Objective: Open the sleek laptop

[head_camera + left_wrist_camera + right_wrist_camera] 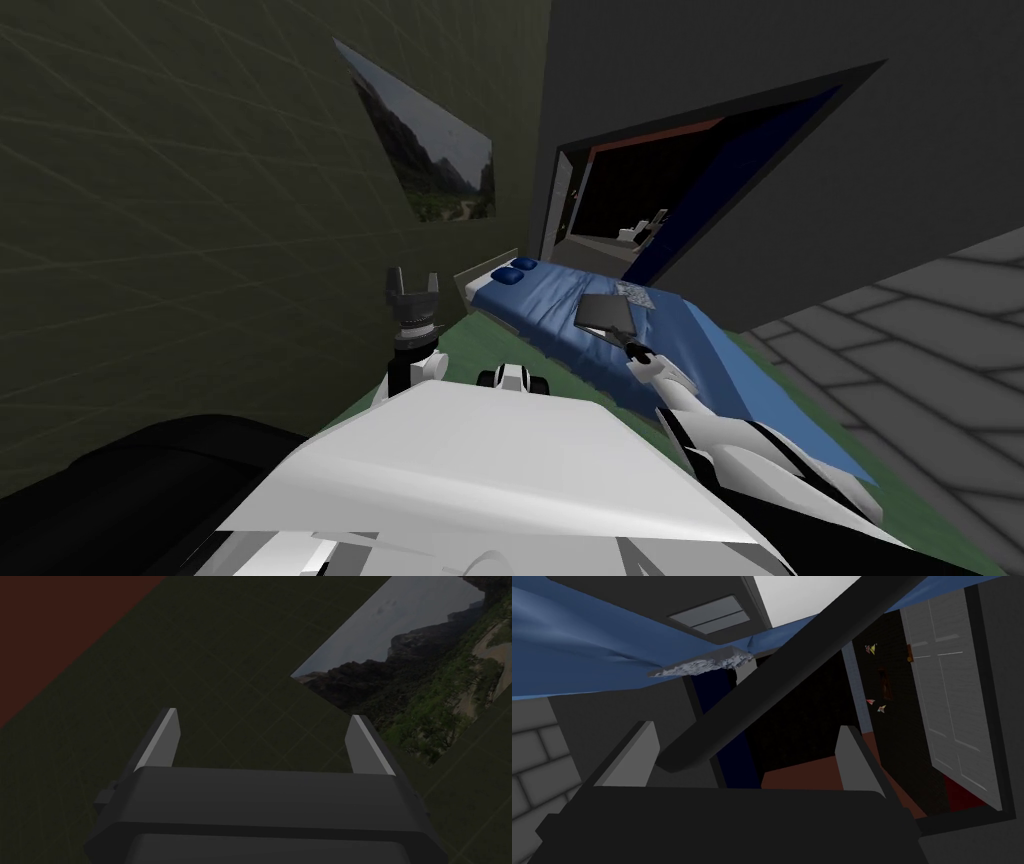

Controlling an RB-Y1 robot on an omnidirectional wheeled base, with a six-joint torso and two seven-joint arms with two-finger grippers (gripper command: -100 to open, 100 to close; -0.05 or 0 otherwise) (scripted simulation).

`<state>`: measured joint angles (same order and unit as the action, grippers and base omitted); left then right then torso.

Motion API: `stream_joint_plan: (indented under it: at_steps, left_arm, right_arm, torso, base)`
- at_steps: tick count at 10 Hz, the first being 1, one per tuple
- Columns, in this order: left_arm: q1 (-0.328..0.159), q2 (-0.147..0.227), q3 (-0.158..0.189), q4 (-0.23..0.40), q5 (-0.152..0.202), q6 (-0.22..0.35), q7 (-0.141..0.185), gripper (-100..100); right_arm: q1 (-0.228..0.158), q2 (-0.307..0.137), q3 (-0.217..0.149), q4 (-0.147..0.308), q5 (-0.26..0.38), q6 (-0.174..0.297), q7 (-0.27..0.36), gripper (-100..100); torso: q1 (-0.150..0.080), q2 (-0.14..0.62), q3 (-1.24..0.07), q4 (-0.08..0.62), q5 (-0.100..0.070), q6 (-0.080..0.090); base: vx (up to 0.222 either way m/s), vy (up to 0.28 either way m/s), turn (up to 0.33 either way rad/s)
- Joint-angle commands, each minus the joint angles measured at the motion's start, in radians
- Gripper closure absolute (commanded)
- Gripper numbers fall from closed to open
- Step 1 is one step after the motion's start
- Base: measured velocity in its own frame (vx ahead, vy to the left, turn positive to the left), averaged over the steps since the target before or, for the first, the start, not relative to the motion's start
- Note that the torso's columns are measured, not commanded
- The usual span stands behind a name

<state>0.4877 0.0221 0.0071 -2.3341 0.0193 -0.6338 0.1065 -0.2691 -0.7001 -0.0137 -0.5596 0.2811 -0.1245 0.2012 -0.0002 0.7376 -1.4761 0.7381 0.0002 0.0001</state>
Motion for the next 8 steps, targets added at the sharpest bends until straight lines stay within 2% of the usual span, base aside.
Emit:
stream_joint_plan:
  at_steps: [1,2,3,4,5,7,8]
  left_arm:
    - [0.0,0.0,0.0,0.0,0.0,0.0,0.0,0]
    - [0.0,0.0,0.0,0.0,0.0,0.0,0.0,0]
    - [0.0,0.0,0.0,0.0,0.0,0.0,0.0,0]
    - [0.0,0.0,0.0,0.0,0.0,0.0,0.0,0]
    - [0.0,0.0,0.0,0.0,0.0,0.0,0.0,0]
    - [0.0,0.0,0.0,0.0,0.0,0.0,0.0,0]
    - [0.0,0.0,0.0,0.0,0.0,0.0,0.0,0]
  right_arm:
    - [-0.054,-0.028,0.024,0.07,-0.052,-0.035,0.04,-100]
    - [-0.065,-0.028,0.024,0.078,-0.061,-0.035,0.04,-100]
    - [-0.065,-0.028,0.024,0.114,-0.061,-0.035,0.04,-100]
    - [-0.065,-0.028,0.024,0.118,-0.061,-0.035,0.04,-100]
    - [-0.118,-0.056,0.051,0.175,-0.109,-0.058,0.075,-100]
    - [-0.118,-0.056,0.051,0.197,-0.121,-0.058,0.075,-100]
    - [-0.167,-0.083,0.077,0.242,-0.167,-0.081,0.11,-100]
  torso:
    - [-0.001,-0.001,-0.001,-0.001,-0.001,0.0]
    - [0.001,0.001,0.0,0.0,0.0,-0.001]
    - [0.001,0.001,0.001,0.0,0.0,0.0]
    - [0.0,0.0,0.0,0.0,0.0,0.0]
    - [-0.001,-0.001,0.0,0.0,-0.001,0.0]
    - [0.001,0.002,0.001,0.0,0.0,0.0]
    - [0.0,0.0,0.0,0.0,0.0,0.0]
  base:
    - [-0.039,0.026,0.037]
    - [-0.045,0.03,0.023]
    - [-0.019,0.017,0.006]
    - [-0.004,0.006,-0.008]
    - [-0.043,0.025,0.039]
    - [-0.034,0.023,0.012]
    - [-0.038,0.035,0.029]
